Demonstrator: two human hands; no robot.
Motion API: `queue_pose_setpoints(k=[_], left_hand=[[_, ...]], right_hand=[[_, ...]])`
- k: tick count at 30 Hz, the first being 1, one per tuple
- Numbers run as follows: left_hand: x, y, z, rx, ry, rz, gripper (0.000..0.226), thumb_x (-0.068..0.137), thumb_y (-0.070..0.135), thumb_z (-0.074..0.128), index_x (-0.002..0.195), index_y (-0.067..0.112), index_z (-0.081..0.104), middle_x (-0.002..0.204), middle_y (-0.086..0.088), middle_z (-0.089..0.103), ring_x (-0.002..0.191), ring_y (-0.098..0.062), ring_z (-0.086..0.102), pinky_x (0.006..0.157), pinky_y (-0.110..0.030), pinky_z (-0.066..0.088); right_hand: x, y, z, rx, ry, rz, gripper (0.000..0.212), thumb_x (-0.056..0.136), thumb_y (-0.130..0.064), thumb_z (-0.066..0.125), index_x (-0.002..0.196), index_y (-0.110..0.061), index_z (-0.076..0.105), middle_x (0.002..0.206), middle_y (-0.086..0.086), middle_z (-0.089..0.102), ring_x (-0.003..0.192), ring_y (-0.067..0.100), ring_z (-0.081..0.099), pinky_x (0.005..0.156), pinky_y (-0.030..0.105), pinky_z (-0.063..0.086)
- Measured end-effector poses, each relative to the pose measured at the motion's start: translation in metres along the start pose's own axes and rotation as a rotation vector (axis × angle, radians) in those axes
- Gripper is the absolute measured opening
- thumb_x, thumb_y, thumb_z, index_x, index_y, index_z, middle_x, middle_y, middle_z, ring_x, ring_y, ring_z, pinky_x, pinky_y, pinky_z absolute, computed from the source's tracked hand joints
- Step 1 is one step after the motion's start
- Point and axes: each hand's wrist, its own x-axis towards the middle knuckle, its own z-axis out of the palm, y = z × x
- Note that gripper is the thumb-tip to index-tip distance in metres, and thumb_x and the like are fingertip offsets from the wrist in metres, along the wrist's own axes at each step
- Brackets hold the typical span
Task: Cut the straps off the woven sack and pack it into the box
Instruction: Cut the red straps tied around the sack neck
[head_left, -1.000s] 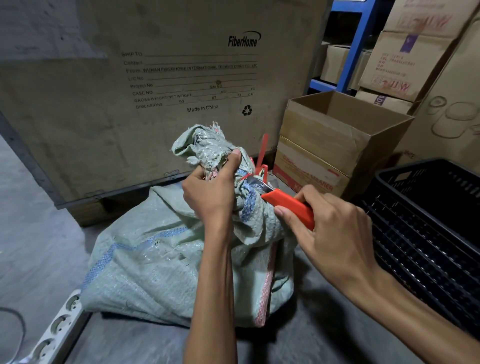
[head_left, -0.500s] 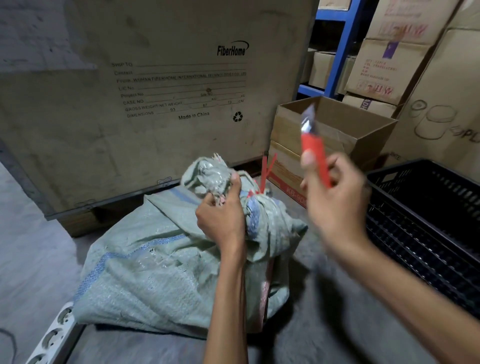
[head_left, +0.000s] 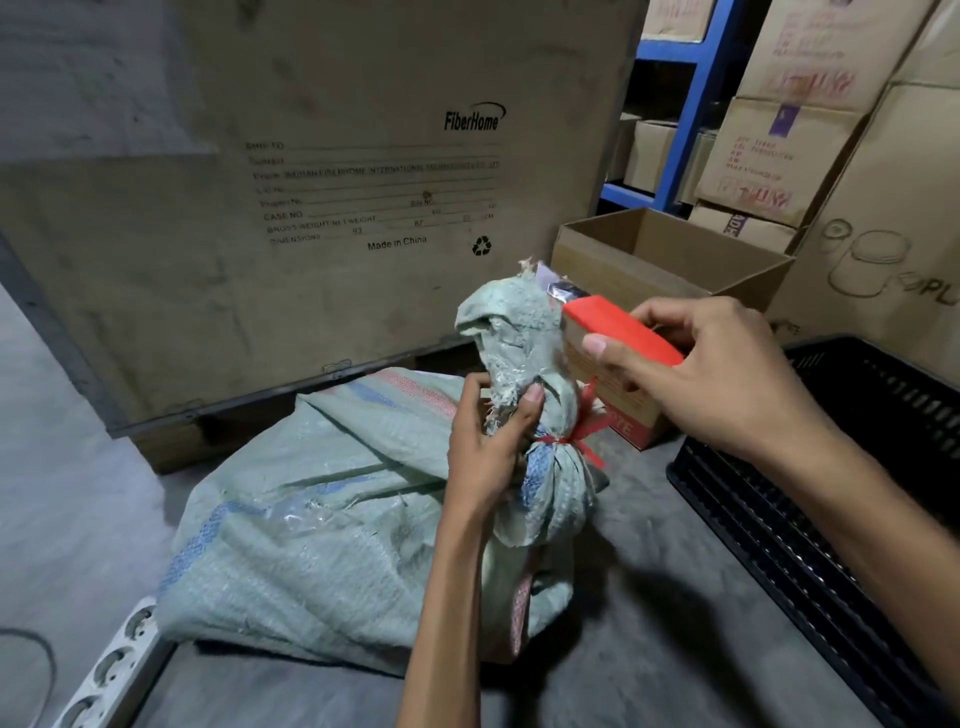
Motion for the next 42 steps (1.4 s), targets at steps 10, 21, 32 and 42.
queue_pose_setpoints(k=[10,21,32,42], left_hand=[[0.006,0.017,-0.011,0.123,-0.085,0.142,0.032,0.094,0.055,0.059,0.105,0.025,0.059,0.097,0.016,0.069,0.094,-0.003,0.065,0.083,-0.024,0.050],[0.002,0.010,0.001,0.320,0.038,0.179,0.049,0.083,0.070,0.045,0.109,0.029,0.055,0.095,0.002,0.073,0.091,-0.026,0.069,0.082,-0.059,0.053],[0.003,0.006,0.011,0.434,0.062,0.114,0.054,0.086,0.075,0.026,0.107,0.032,0.050,0.070,0.008,0.061,0.071,0.009,0.057,0.064,-0.032,0.037],[0.008,0.004,0.008,0.396,0.065,0.063,0.069,0.073,0.082,0.047,0.117,0.030,0.040,0.103,0.021,0.057,0.095,-0.011,0.062,0.084,-0.044,0.047]], right_hand=[[-0.006,0.007,-0.036,-0.389,-0.106,-0.095,0.068,0.073,-0.082,0.038,0.123,-0.044,0.064,0.105,-0.013,0.073,0.087,0.010,0.061,0.083,0.036,0.054],[-0.013,0.010,-0.035,-0.624,-0.139,-0.165,0.063,0.072,-0.081,0.046,0.117,-0.044,0.068,0.098,-0.016,0.074,0.094,0.015,0.066,0.081,0.032,0.043],[-0.011,0.019,-0.029,-0.657,-0.123,-0.180,0.061,0.074,-0.081,0.046,0.117,-0.044,0.068,0.098,-0.013,0.075,0.094,0.018,0.067,0.082,0.034,0.044],[-0.010,0.027,-0.026,-0.712,-0.123,-0.175,0.063,0.074,-0.082,0.046,0.118,-0.044,0.067,0.100,-0.011,0.074,0.097,0.020,0.065,0.086,0.037,0.042]])
